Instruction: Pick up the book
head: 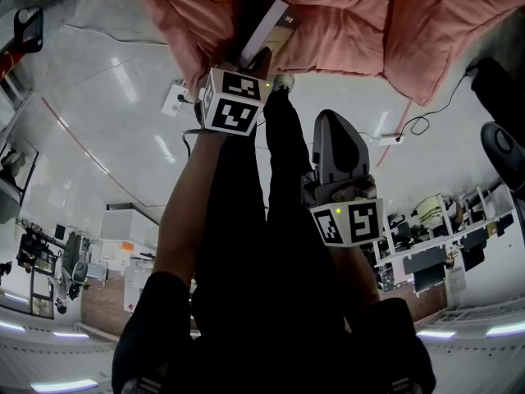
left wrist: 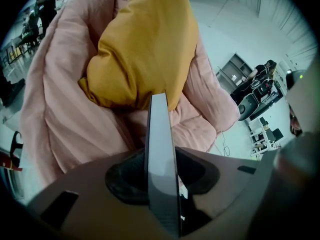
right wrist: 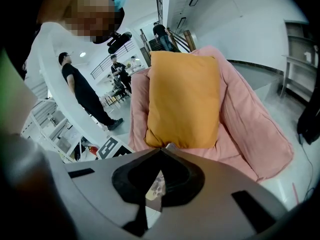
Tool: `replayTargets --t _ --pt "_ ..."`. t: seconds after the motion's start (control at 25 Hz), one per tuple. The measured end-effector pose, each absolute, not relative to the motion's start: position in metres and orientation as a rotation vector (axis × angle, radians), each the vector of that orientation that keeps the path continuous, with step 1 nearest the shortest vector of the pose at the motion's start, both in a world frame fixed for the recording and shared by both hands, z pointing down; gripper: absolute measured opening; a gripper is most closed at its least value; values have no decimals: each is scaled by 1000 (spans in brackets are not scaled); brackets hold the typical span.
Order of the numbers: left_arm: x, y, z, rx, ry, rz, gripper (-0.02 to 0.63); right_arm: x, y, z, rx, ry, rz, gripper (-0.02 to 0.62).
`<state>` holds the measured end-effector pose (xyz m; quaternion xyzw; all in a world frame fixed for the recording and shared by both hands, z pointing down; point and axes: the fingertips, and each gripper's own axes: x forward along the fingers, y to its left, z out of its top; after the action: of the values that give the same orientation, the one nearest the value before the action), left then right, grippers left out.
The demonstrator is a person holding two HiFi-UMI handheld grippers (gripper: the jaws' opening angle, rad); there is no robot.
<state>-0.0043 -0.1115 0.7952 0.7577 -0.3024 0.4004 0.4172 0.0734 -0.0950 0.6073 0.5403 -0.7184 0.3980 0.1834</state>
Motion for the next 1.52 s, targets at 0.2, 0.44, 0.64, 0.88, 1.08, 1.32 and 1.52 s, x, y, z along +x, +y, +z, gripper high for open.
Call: replayTargets --t 0.2,0.44,0.64,0.88,1.08,1.32,1.52 --pt "-8 -110 782 1904 -804 975 158 75 -92 603 1524 -2017 1104 2" --pt "-11 -112 757 1888 -841 929 156 79 -97 597 1523 -2034 1074 2" --pt "-9 -109 745 1916 -862 917 155 77 -94 591 1523 -2049 1066 2" --pt "-9 -118 726 1935 -917 879 153 79 -89 584 1523 -2064 1054 2" --pt "-11 -122 704 1946 -959 831 153 84 -87 572 1534 -2081 1028 2" --pt "-9 -124 677 1967 -996 795 153 86 -90 555 1546 -2119 984 2" --pt "-8 -123 645 1974 -1027 754 153 87 -91 532 1557 -2156 948 2"
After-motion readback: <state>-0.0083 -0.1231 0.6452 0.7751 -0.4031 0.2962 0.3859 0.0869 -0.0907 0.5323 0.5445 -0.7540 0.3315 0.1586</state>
